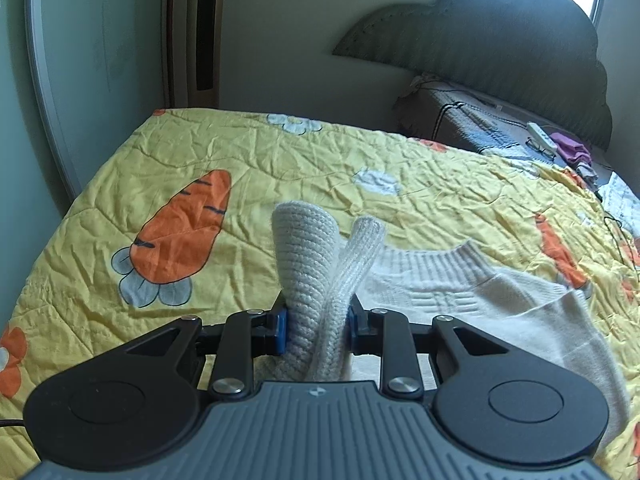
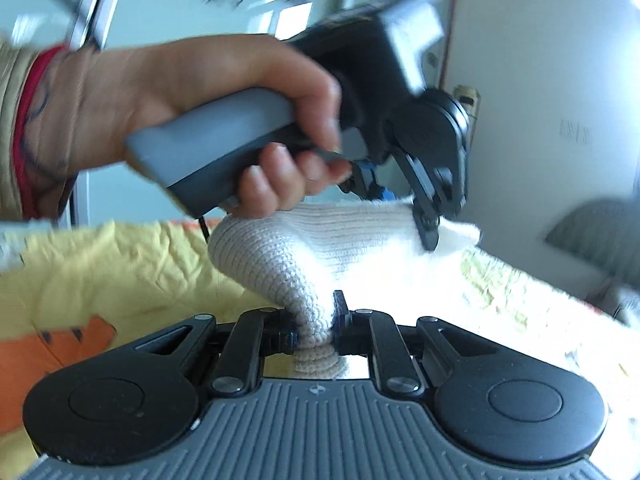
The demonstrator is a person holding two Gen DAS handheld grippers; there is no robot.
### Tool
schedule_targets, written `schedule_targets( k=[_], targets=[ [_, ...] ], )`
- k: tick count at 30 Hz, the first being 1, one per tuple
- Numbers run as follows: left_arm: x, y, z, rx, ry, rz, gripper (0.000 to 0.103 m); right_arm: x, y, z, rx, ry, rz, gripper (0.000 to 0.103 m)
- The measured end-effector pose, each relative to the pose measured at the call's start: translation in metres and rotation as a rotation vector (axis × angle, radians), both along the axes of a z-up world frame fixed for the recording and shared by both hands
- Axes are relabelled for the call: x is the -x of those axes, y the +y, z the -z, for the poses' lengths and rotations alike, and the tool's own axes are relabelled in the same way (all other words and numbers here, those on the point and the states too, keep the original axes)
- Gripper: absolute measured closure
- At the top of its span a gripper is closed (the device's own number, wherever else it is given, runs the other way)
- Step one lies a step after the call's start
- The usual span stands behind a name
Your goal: Fold small clothes
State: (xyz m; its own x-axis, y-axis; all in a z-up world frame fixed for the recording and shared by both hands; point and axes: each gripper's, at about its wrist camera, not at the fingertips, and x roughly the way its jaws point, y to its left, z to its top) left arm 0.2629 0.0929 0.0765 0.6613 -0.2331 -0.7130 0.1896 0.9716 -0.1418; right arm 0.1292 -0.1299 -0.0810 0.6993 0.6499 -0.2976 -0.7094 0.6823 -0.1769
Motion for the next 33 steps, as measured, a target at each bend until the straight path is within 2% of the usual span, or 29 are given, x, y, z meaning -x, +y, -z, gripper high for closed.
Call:
schedule_targets(
  k=[6, 9, 12, 19, 33],
  targets=[
    [0.017, -0.033, -0.017, 0.022, -0.035, 0.028, 0.077, -0.014, -0.046, -0.007, -0.173, 0.116, -0.023, 0.086],
    [0.024, -0.052, -0.025, 0.036, -0.050, 0.051, 0.077, -0.016, -0.070, -0.008, -0.261, 0.144, -0.021, 0.086],
    [0.027, -0.069, -0.032, 0.056, -0.058, 0.071, 0.077, -0.016, -0.089, -0.008, -0.306, 0.168, -0.026, 0.086],
    [0.031, -0.109, -0.037, 0.083, -0.081, 0.078, 0.077, -0.013, -0.129, -0.008, -0.377, 0.191, 0.002, 0.087],
    [0.039, -0.201, -0.021, 0.108, -0.053, 0.157, 0.077, -0.008, -0.210, 0.003, -0.402, 0.196, 0.085, 0.087]
  ],
)
